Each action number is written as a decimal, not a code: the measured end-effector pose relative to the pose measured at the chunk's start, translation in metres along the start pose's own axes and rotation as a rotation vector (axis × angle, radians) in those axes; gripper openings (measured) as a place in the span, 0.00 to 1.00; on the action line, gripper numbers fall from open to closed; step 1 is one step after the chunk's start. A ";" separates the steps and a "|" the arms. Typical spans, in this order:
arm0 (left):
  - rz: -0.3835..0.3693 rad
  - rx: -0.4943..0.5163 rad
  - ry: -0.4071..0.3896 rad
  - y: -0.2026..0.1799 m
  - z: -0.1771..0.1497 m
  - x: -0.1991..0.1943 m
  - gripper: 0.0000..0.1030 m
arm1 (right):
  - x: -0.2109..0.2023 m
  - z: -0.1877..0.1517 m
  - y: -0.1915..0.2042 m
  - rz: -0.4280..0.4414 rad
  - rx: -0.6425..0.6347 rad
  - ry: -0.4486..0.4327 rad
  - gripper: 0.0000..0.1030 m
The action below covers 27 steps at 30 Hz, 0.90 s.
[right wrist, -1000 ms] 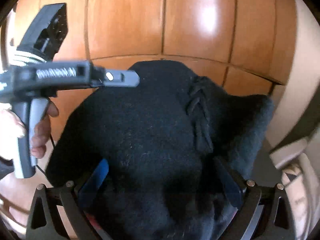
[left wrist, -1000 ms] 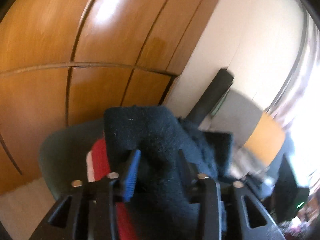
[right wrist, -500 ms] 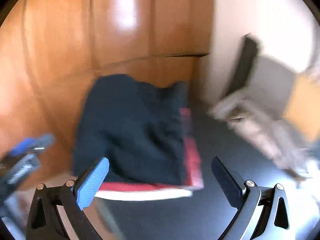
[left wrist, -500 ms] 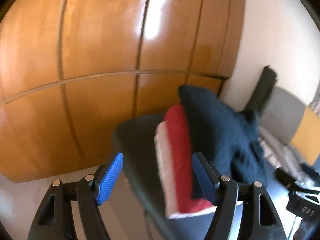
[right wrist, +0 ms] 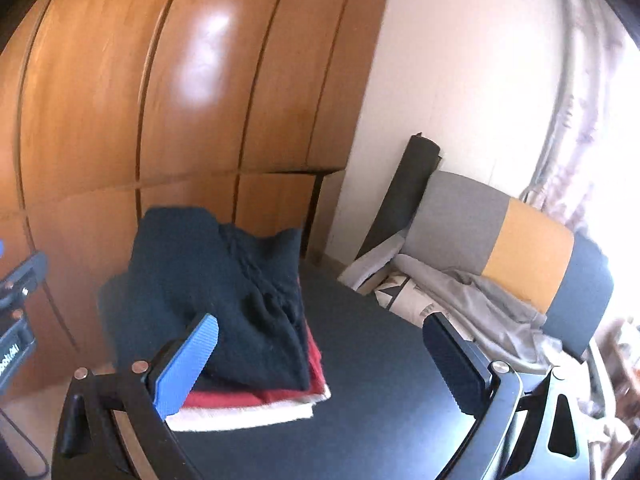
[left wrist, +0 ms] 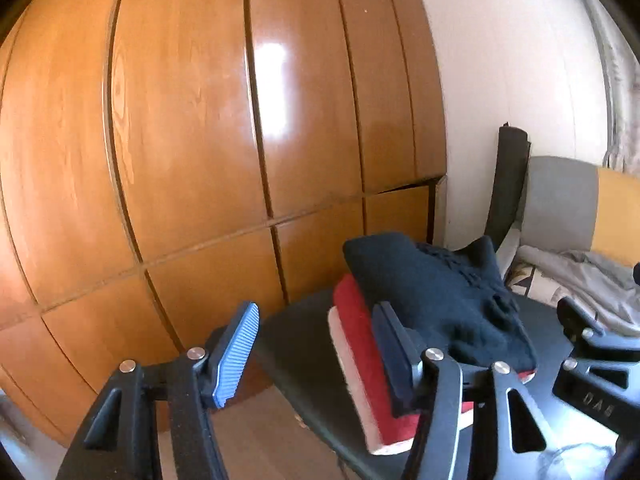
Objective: Fold clothes
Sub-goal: 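Open both grippers and withdraw them from the stacked sweater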
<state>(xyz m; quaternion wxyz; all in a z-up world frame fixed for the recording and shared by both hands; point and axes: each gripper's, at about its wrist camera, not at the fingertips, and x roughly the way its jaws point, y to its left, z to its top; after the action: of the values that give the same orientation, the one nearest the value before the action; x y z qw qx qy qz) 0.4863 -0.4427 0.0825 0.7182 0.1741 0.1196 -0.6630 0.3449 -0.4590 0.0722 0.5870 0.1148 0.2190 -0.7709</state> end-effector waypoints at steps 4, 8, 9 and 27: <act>0.008 -0.019 0.041 0.001 -0.006 0.002 0.63 | 0.012 -0.005 0.009 0.059 0.009 0.059 1.00; -0.016 -0.026 0.058 -0.005 -0.012 0.003 0.63 | 0.020 -0.012 0.020 0.103 -0.006 0.083 1.00; -0.031 -0.026 0.064 -0.007 -0.013 0.005 0.63 | 0.019 -0.014 0.021 0.113 -0.011 0.084 1.00; -0.121 -0.115 0.098 -0.001 -0.008 0.013 0.44 | 0.014 -0.023 0.000 0.118 0.049 0.100 1.00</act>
<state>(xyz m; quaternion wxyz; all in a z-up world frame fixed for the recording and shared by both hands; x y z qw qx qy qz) 0.4871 -0.4519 0.0702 0.6791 0.1572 0.2025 -0.6878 0.3396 -0.4600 0.0462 0.6167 0.1804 0.2221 -0.7333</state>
